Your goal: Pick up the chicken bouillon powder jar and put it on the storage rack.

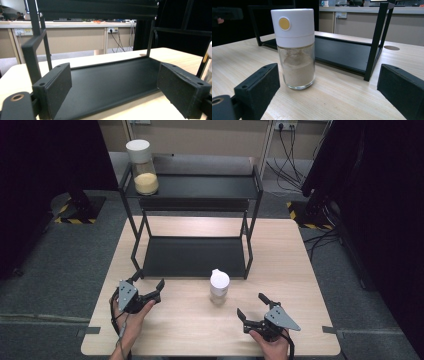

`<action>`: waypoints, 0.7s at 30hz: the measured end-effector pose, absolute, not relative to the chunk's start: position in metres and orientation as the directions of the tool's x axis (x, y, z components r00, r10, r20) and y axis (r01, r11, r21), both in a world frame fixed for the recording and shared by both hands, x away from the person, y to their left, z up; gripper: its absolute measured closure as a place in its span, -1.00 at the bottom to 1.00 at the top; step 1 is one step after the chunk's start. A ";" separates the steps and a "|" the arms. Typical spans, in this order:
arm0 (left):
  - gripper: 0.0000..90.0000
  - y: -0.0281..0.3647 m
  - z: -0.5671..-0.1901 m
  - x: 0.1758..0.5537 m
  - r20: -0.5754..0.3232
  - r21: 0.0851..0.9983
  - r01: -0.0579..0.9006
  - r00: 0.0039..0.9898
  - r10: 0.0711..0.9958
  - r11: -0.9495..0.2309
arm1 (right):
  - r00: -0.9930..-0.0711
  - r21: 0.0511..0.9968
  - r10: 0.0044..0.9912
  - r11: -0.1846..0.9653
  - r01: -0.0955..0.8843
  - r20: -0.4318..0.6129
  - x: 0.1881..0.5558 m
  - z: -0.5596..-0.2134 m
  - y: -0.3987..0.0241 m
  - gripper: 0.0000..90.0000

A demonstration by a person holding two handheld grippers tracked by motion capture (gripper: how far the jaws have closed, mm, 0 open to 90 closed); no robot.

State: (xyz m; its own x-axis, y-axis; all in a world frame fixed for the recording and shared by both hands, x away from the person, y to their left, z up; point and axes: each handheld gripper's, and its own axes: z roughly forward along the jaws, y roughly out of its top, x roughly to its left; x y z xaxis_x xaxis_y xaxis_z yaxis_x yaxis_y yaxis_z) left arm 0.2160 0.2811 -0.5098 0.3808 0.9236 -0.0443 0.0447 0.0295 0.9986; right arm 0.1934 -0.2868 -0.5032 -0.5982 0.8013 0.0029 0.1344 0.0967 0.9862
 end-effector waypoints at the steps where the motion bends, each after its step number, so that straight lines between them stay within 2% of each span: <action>1: -0.74 0.282 -0.512 0.216 -0.046 0.998 0.047 0.380 0.924 0.031 | -0.598 0.986 0.801 0.096 0.134 0.003 0.193 -0.503 -0.287 -0.90; 11: -0.74 0.283 -0.527 0.212 -0.062 0.996 0.081 0.390 0.919 0.032 | -0.601 0.986 0.800 0.096 0.135 0.005 0.194 -0.503 -0.287 -0.90; 21: -0.74 0.282 -0.528 0.211 -0.053 0.997 0.070 0.392 0.918 0.027 | -0.601 0.986 0.799 0.095 0.137 0.007 0.194 -0.503 -0.288 -0.90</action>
State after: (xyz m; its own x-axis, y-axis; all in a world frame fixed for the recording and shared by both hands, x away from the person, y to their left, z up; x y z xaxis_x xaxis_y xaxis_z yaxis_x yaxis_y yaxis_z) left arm 0.2115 0.2823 -0.5281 0.3923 0.9183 -0.0527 0.0699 0.0273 0.9972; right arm 0.1944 -0.2875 -0.5030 -0.6012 0.7991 0.0065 0.1374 0.0953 0.9859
